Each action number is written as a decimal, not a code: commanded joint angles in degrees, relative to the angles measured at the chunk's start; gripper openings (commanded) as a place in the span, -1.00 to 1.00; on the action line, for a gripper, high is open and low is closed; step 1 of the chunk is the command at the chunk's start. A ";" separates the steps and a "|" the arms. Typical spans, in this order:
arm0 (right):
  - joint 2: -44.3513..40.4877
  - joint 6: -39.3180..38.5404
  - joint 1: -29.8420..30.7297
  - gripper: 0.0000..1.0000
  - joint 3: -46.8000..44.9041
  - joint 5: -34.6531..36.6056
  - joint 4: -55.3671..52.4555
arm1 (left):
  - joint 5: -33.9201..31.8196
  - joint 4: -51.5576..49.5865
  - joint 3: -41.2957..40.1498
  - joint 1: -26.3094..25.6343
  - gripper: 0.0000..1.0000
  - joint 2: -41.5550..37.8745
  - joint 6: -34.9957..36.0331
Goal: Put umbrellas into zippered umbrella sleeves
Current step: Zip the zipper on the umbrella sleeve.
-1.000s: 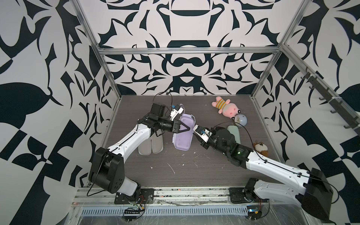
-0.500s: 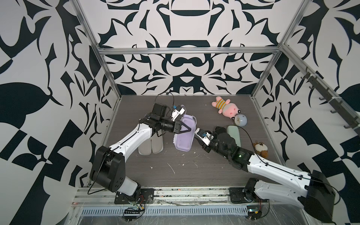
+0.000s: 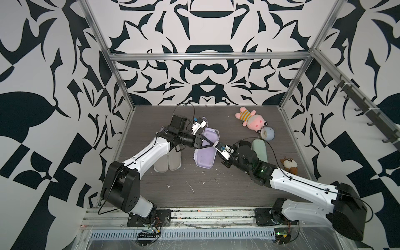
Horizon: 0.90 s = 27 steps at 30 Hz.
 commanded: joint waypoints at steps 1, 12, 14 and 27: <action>-0.48 0.78 0.39 -0.82 3.50 -0.69 5.49 | 1.30 1.25 1.58 -0.36 -0.62 0.11 0.05; -1.66 -11.08 4.95 -1.00 1.70 0.23 -5.44 | -1.62 7.34 0.51 6.00 -0.62 -1.45 -6.97; -1.88 -13.23 7.21 -1.00 1.77 0.61 -8.61 | -2.45 8.17 0.66 7.19 -0.62 -1.55 -7.72; 6.47 10.70 16.65 -1.00 7.24 -4.44 -3.49 | -25.36 37.45 -8.61 7.22 -0.93 -1.98 -25.69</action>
